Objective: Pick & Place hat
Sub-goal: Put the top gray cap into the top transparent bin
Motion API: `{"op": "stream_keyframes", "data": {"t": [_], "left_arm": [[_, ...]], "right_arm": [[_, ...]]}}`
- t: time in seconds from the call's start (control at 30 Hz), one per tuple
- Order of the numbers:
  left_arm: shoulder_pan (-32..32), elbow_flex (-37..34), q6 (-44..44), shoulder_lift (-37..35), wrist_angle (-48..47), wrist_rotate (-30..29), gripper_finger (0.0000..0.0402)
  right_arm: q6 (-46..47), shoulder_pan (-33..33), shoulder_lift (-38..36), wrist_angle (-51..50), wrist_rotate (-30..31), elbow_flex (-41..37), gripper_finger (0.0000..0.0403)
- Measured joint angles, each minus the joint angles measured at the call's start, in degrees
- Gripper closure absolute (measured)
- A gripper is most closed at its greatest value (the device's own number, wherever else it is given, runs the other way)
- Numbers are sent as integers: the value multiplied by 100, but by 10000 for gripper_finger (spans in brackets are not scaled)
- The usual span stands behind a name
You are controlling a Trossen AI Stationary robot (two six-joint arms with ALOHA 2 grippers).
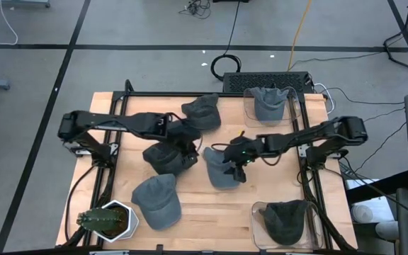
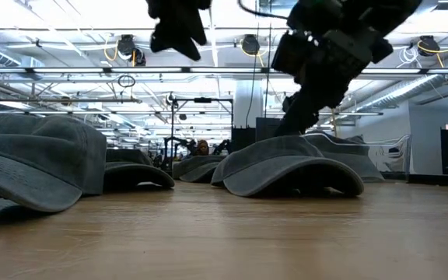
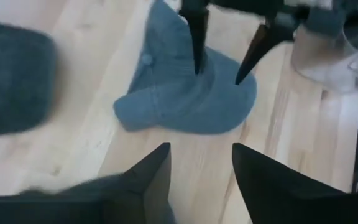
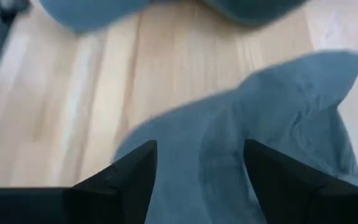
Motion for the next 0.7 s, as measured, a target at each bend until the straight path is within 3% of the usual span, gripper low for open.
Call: {"op": "stream_keyframes", "data": {"t": [0.43,0.57,0.7], "left_arm": [[-236,0,-772,-746,-707,-921,270],[-253,0,-782,-732,-684,-925,270],[-260,0,-701,-736,-670,-927,270]], "right_arm": [[281,-122,713,106,-4,4,180],[459,-122,741,174,2,2,209],[470,-118,740,208,1,-2,272]]}}
